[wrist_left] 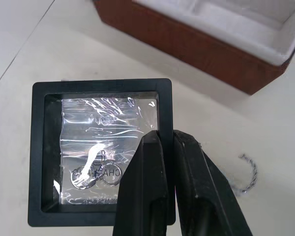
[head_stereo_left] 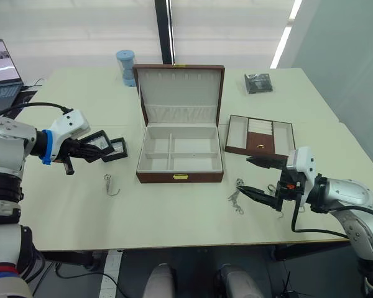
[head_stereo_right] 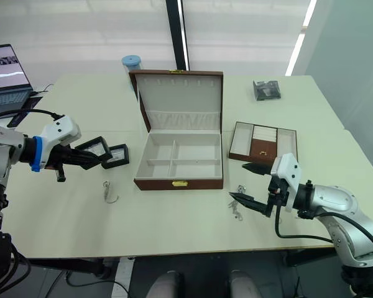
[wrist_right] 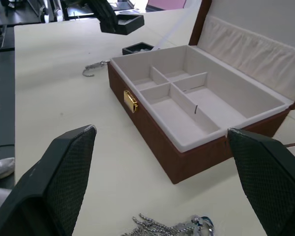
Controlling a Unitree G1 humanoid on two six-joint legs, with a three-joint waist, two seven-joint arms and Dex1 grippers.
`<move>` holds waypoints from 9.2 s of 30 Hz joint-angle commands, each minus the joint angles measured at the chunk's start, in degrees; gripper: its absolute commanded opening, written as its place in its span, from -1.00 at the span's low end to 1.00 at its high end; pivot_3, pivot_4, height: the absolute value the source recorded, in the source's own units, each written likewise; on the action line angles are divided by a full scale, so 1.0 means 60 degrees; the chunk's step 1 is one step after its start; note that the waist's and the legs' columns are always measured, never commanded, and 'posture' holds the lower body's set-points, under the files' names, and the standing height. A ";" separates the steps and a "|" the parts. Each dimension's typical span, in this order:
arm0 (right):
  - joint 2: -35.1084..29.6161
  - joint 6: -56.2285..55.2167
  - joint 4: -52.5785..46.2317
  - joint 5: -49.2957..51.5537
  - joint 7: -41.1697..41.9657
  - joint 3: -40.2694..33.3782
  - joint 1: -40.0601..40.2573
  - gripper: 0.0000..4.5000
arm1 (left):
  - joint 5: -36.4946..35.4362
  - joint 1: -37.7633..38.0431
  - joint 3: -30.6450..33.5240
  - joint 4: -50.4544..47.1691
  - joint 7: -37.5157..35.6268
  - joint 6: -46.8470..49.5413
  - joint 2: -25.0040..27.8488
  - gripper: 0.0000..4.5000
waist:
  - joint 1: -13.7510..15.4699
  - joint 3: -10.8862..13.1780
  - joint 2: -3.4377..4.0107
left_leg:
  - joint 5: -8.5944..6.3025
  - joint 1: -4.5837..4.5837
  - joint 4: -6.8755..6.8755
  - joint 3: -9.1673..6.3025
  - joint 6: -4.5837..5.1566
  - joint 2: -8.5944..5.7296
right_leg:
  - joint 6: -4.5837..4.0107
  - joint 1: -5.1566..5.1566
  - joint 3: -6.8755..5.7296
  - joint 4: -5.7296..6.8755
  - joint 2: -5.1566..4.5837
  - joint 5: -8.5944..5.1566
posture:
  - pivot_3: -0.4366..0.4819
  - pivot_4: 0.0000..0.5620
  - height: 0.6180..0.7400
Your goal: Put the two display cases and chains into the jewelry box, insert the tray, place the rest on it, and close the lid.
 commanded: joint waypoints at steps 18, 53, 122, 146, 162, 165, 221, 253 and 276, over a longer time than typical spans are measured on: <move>0.0485 0.0163 -0.2072 -0.0086 -0.2438 -0.0908 0.2054 1.00 | 0.0534 -0.2916 -0.2754 0.0361 0.0165 -0.0491 -0.3760 -0.98 | -0.0007 0.0005 -0.0008 | 0.0000 0.0000 0.0008 0.0020 0.0003 -0.0017 | 0.0003 0.0002 0.0015 0.0008 0.0022 -0.0002 | -0.05 -0.47 1.00; 0.0638 0.0130 -0.2672 -0.0139 -0.3146 -0.0958 0.2810 1.00 | 0.2066 -0.4420 -0.2706 0.5445 0.1808 -0.4601 -0.5743 -0.98 | -0.0016 0.0008 -0.0014 | 0.0000 -0.0004 0.0009 0.0026 0.0003 -0.0022 | 0.0006 -0.0002 0.0021 0.0005 0.0025 -0.0003 | -0.05 -0.47 1.00; -0.2109 -0.1733 0.5600 -0.1024 0.1173 -0.2593 0.0470 1.00 | -0.3420 0.9097 0.8745 -0.5566 0.4563 0.3263 -0.1062 0.99 | 0.0015 0.0005 -0.0006 | -0.0002 0.0040 0.0002 0.0017 0.0000 0.0073 | 0.0001 0.0014 0.0037 0.0011 -0.0038 -0.0002 | -0.05 -0.47 1.00; -0.1940 -0.1860 0.5570 -0.1176 0.1194 -0.2386 0.0353 1.00 | -0.3802 0.9340 0.8325 -0.5383 0.5949 0.2250 -0.1412 0.99 | -0.0012 0.0004 -0.0007 | -0.0006 0.0059 -0.0004 0.0051 -0.0007 0.0101 | -0.0001 0.0014 0.0060 0.0011 -0.0018 -0.0001 | -0.05 -0.47 1.00; -0.1312 -0.1571 0.4186 -0.0616 0.1415 -0.2063 0.0608 1.00 | -0.4186 0.9294 0.7893 -0.5983 0.6561 0.2448 -0.1784 0.99 | -0.0014 0.0004 -0.0005 | -0.0008 0.0061 -0.0005 0.0052 -0.0011 0.0107 | -0.0001 0.0014 0.0066 0.0011 -0.0012 -0.0001 | -0.05 -0.47 1.00; -0.1013 -0.1335 0.3130 -0.0372 0.1472 -0.1576 0.0721 1.00 | -0.4348 0.9254 0.7772 -0.6448 0.6999 0.2526 -0.2336 0.99 | -0.0014 0.0003 -0.0006 | -0.0009 0.0061 -0.0005 0.0048 -0.0012 0.0109 | -0.0001 0.0015 0.0063 0.0011 -0.0011 -0.0001 | -0.05 -0.47 1.00; 0.0670 -0.1848 0.1285 -0.1068 0.1343 0.2010 -0.0173 1.00 | -0.2814 0.8501 0.3893 -0.6071 1.1140 0.0198 -0.6919 -0.18 | 0.0029 -0.0012 -0.0015 | -0.0010 0.0077 -0.0003 0.0031 -0.0015 0.0084 | 0.0001 0.0049 0.0057 -0.0001 0.0005 -0.0001 | -0.05 -0.47 1.00; 0.1031 -0.1968 0.1502 -0.0901 0.0778 0.1449 -0.0470 1.00 | -0.4366 0.7583 0.4062 -0.8736 1.1689 0.0702 -0.7077 -0.99 | 0.0007 0.0000 -0.0035 | -0.0012 0.0076 -0.0005 0.0027 -0.0019 0.0102 | 0.0001 0.0049 0.0055 -0.0008 0.0008 -0.0001 | -0.05 -0.47 1.00; 0.1570 -0.1191 0.1174 -0.0647 -0.1339 0.0622 -0.0814 1.00 | -0.3249 0.4283 0.1972 -0.6927 1.2592 0.1513 -0.7623 -0.99 | 0.0036 0.0002 -0.0037 | -0.0014 0.0050 -0.0005 0.0030 -0.0024 0.0099 | 0.0001 0.0042 0.0048 -0.0033 0.0050 0.0000 | -0.05 -0.47 1.00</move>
